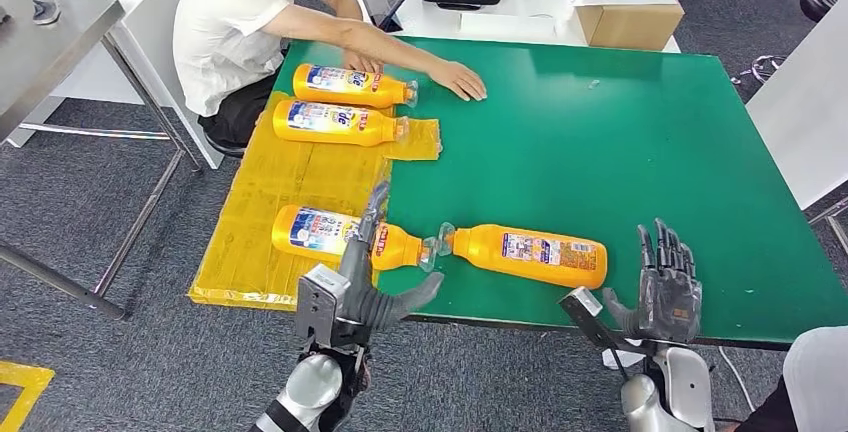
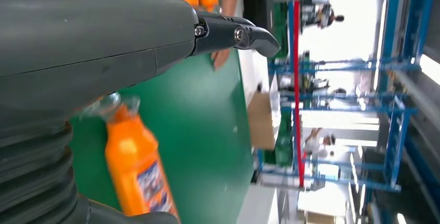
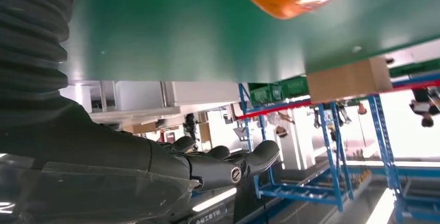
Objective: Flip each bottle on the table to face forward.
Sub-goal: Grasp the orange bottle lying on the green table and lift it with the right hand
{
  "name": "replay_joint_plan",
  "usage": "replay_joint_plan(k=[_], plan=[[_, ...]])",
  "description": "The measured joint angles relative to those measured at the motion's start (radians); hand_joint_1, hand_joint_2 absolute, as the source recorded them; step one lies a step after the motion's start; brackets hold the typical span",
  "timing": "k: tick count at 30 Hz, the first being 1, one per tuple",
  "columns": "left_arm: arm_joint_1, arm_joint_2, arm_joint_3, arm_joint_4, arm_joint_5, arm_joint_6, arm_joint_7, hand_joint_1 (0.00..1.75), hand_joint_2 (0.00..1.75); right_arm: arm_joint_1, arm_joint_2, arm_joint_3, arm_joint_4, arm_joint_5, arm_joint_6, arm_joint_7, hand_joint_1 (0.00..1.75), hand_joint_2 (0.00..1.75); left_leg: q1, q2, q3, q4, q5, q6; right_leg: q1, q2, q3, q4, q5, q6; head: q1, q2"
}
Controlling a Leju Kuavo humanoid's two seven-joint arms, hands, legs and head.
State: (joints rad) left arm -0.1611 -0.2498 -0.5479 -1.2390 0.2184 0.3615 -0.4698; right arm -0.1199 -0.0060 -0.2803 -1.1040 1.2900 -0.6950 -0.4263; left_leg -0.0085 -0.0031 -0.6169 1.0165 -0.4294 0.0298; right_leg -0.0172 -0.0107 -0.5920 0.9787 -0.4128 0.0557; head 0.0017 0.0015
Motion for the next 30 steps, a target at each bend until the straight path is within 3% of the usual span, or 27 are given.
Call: replay_joint_plan(k=[5,14,30], plan=[[-0.011,-0.005,-0.043,0.029,-0.005,0.037,-0.008,0.00,1.75,-0.083,-0.040,0.016,0.162,-0.035,0.000,-0.002,0.00,1.75,0.000,0.000,0.000,0.000,0.000,0.000,0.000,0.000,0.000,0.000,0.000,0.000,0.000,0.000],[-0.047,-0.009,-0.080,0.085,-0.018,0.057,0.003,0.00,1.75,-0.168,-0.047,0.114,0.366,-0.036,-0.006,0.002,0.00,1.75,0.002,0.001,0.000,0.000,0.000,0.000,0.002,0.001,0.000,0.000,0.000,0.000,0.000,0.000],[-0.058,-0.010,-0.095,0.108,-0.048,0.055,0.022,0.00,1.75,-0.206,-0.065,0.284,0.440,-0.100,0.005,0.033,0.00,1.75,0.002,0.004,0.003,0.000,0.000,0.000,0.002,0.002,0.001,0.000,0.000,0.000,0.000,0.000]])
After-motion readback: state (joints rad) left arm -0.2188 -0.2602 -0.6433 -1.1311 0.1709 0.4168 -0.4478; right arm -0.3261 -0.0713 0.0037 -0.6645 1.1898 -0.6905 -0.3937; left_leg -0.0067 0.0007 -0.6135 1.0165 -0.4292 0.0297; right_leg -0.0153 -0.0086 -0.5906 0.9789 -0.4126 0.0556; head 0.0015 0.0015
